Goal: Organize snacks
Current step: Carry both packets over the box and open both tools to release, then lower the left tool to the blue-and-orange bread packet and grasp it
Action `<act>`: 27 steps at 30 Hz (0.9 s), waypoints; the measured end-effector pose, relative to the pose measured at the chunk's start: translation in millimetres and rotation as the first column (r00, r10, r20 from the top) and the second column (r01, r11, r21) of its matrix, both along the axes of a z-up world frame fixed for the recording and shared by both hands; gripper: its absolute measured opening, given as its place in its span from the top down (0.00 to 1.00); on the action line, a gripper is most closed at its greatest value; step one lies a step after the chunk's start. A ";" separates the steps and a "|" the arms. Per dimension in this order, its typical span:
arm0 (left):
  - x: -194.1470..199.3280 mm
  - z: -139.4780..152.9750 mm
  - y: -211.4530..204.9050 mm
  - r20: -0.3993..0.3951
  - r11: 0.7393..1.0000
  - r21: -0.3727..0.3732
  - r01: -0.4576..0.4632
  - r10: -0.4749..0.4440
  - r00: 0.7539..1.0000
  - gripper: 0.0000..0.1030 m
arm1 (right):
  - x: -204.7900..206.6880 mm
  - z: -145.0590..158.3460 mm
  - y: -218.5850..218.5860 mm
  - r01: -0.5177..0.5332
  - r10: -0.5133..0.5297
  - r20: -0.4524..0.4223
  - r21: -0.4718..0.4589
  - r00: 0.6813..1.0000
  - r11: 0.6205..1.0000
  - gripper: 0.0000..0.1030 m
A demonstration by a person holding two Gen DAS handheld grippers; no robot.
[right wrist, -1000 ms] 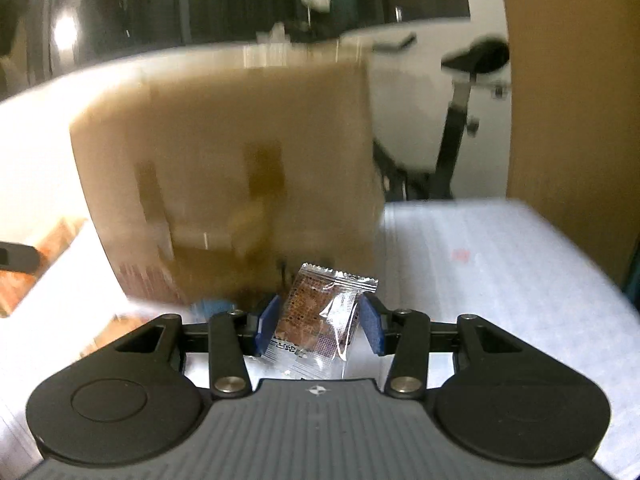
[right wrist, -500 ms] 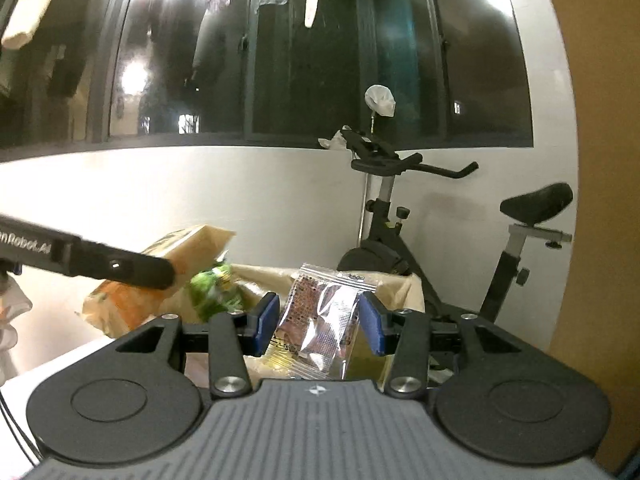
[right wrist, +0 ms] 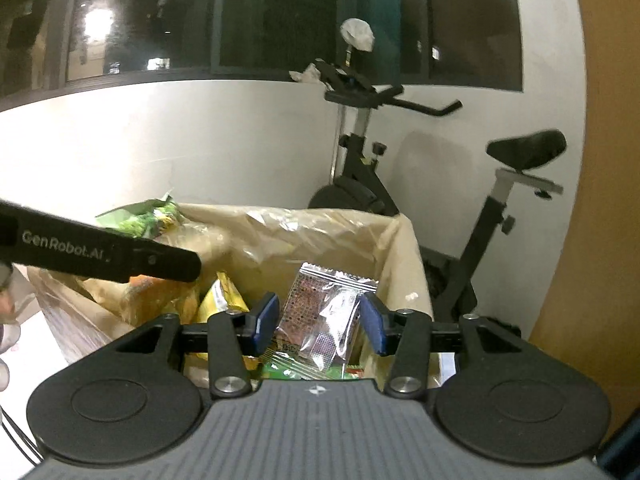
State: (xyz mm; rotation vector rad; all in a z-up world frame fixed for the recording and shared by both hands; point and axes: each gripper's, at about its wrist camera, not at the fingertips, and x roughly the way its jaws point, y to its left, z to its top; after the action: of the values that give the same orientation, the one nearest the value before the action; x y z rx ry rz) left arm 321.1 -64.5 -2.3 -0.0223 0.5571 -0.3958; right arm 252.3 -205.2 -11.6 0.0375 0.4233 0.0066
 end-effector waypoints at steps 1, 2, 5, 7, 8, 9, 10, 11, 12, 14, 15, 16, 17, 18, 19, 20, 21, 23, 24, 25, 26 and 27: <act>1.4 -0.5 1.4 -0.004 1.000 -0.005 -0.003 0.003 1.000 0.38 | -2.0 0.1 -0.8 0.007 -0.007 0.005 0.002 1.000 1.000 0.50; 1.1 -0.3 3.0 0.000 1.000 -0.008 -0.015 0.015 1.000 0.35 | -4.2 -0.1 -1.1 0.008 -0.008 0.010 0.002 1.000 1.000 0.48; -7.2 4.1 5.4 0.026 1.000 0.004 -0.002 0.001 1.000 0.35 | -9.6 2.9 1.2 0.009 -0.009 0.021 -0.008 1.000 1.000 0.47; -15.9 8.3 7.1 0.049 1.000 0.020 0.010 -0.011 0.999 0.33 | -15.7 4.5 3.1 0.007 -0.007 0.032 -0.007 0.999 1.000 0.46; -23.6 10.7 6.3 0.060 1.000 0.027 0.013 -0.015 0.998 0.30 | -18.7 5.7 2.9 0.009 -0.009 0.039 -0.004 0.999 1.000 0.45; -29.4 11.9 7.6 0.073 0.999 0.035 0.019 -0.022 0.997 0.29 | -22.7 6.7 2.7 0.013 -0.013 0.046 0.000 0.999 1.000 0.45; -35.0 13.5 9.8 0.086 0.999 0.041 0.024 -0.027 0.996 0.28 | -28.4 7.1 2.1 0.020 -0.021 0.056 0.007 0.998 1.000 0.45; -39.5 14.5 11.2 0.098 0.999 0.047 0.026 -0.031 0.995 0.27 | -34.0 7.8 1.7 0.029 -0.030 0.070 0.013 0.997 1.000 0.45; -41.8 15.6 13.5 0.107 0.998 0.054 0.030 -0.036 0.994 0.27 | -37.3 9.4 0.7 0.035 -0.036 0.082 0.019 0.996 0.999 0.45; -50.2 18.4 19.4 0.118 0.997 0.063 0.038 -0.045 0.992 0.26 | -46.6 10.4 -2.1 0.047 -0.051 0.098 0.041 0.994 0.998 0.45; -56.0 20.1 23.9 0.124 0.997 0.064 0.040 -0.048 0.991 0.26 | -51.2 10.5 -3.5 0.050 -0.056 0.103 0.053 0.993 0.997 0.45; -60.5 21.7 28.3 0.129 0.997 0.062 0.043 -0.051 0.990 0.25 | -55.8 10.3 -4.5 0.051 -0.058 0.108 0.065 0.992 0.997 0.45; -64.6 23.1 32.4 0.134 0.997 0.060 0.045 -0.052 0.990 0.23 | -61.0 9.8 -4.7 0.050 -0.058 0.116 0.071 0.992 0.996 0.45; -69.5 24.3 37.0 0.138 0.997 0.055 0.045 -0.052 0.989 0.22 | -66.2 9.8 -3.8 0.050 -0.058 0.126 0.070 0.990 0.996 0.45; -74.5 25.2 41.7 0.143 0.998 0.050 0.044 -0.050 0.988 0.21 | -71.0 9.7 -2.8 0.047 -0.055 0.137 0.064 0.989 0.997 0.45; -78.8 26.2 45.8 0.147 0.998 0.047 0.041 -0.047 0.988 0.21 | -75.7 9.6 -1.2 0.044 -0.051 0.145 0.054 0.988 0.998 0.44; -83.4 26.6 49.6 0.150 0.998 0.044 0.036 -0.043 0.988 0.20 | -79.5 9.2 0.5 0.042 -0.049 0.150 0.047 0.987 0.998 0.44; -91.2 25.7 56.6 0.152 0.999 0.035 0.030 -0.035 0.988 0.20 | -87.3 5.9 3.1 0.036 -0.044 0.154 0.049 0.987 0.998 0.44; -95.9 24.2 61.1 0.153 0.999 0.027 0.024 -0.028 0.988 0.19 | -89.8 3.9 3.7 0.033 -0.041 0.149 0.054 0.988 0.998 0.44; -99.0 22.2 64.5 0.152 1.000 0.020 0.016 -0.018 0.988 0.18 | -92.5 1.0 5.0 0.031 -0.040 0.143 0.059 0.989 0.998 0.44; -101.8 20.0 67.6 0.150 1.000 0.015 0.008 -0.010 0.989 0.18 | -95.0 -2.5 6.2 0.027 -0.035 0.136 0.063 0.990 0.998 0.44; -105.3 16.5 71.0 0.146 1.000 0.009 -0.004 0.003 0.989 0.18 | -97.5 -6.3 8.3 0.021 -0.029 0.128 0.062 0.991 0.998 0.44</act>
State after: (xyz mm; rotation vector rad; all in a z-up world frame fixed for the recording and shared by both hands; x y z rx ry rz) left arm 215.8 6.5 14.3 0.0144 0.4139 -0.3880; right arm 154.8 -196.9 -17.9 0.1014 0.2933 -0.0030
